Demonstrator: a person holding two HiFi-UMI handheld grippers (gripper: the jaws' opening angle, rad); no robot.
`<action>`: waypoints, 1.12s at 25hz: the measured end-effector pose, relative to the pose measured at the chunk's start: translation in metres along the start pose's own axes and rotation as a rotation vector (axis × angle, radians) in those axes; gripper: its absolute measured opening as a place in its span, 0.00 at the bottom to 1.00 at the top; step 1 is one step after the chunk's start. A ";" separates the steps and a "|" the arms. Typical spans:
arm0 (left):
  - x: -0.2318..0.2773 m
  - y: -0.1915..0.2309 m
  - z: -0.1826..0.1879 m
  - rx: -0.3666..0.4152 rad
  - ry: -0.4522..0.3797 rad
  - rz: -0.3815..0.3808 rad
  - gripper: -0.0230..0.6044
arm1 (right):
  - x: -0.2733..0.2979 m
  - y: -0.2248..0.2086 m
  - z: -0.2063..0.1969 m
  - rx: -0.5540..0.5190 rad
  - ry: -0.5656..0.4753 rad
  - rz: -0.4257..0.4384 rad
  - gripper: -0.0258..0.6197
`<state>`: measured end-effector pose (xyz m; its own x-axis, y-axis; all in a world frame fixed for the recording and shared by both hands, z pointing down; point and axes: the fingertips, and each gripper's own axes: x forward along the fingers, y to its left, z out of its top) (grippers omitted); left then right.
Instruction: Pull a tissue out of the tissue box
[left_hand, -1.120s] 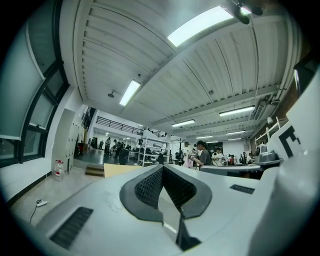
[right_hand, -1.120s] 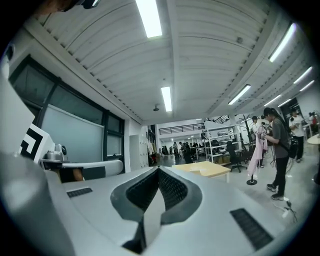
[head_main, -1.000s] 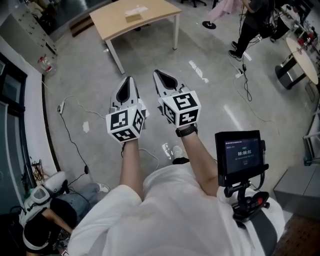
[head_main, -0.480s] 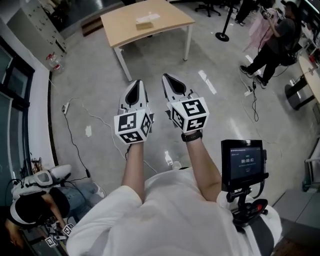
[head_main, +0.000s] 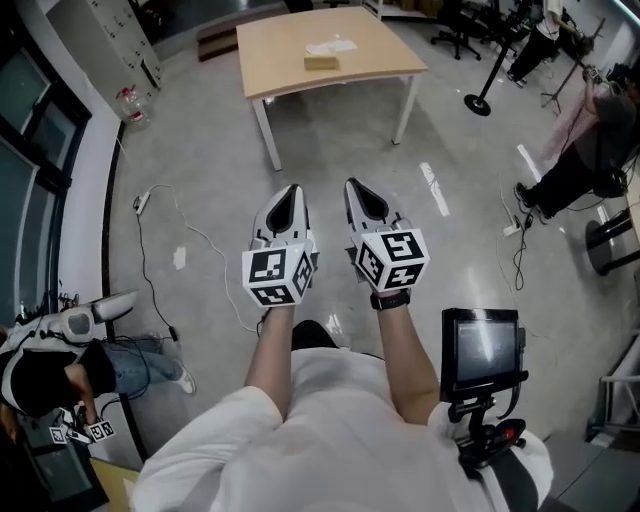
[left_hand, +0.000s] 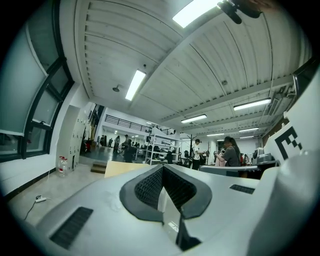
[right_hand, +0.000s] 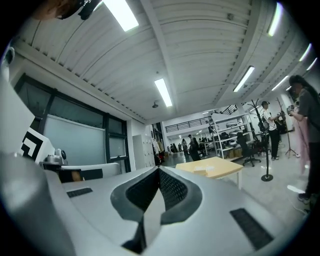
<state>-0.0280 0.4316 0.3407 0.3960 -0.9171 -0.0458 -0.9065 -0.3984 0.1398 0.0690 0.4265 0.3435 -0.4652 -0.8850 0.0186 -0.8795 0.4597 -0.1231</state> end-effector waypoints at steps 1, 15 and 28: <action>0.006 0.004 -0.002 0.003 0.012 0.006 0.04 | 0.007 -0.004 -0.003 0.006 0.010 0.001 0.04; 0.167 0.078 0.012 -0.033 -0.001 -0.089 0.04 | 0.154 -0.064 0.020 -0.029 -0.004 -0.063 0.04; 0.281 0.171 0.025 -0.052 -0.001 -0.136 0.04 | 0.306 -0.078 0.031 -0.053 0.006 -0.065 0.04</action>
<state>-0.0754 0.1049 0.3273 0.5143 -0.8548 -0.0691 -0.8357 -0.5177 0.1836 -0.0018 0.1181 0.3278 -0.4072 -0.9128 0.0313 -0.9120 0.4045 -0.0685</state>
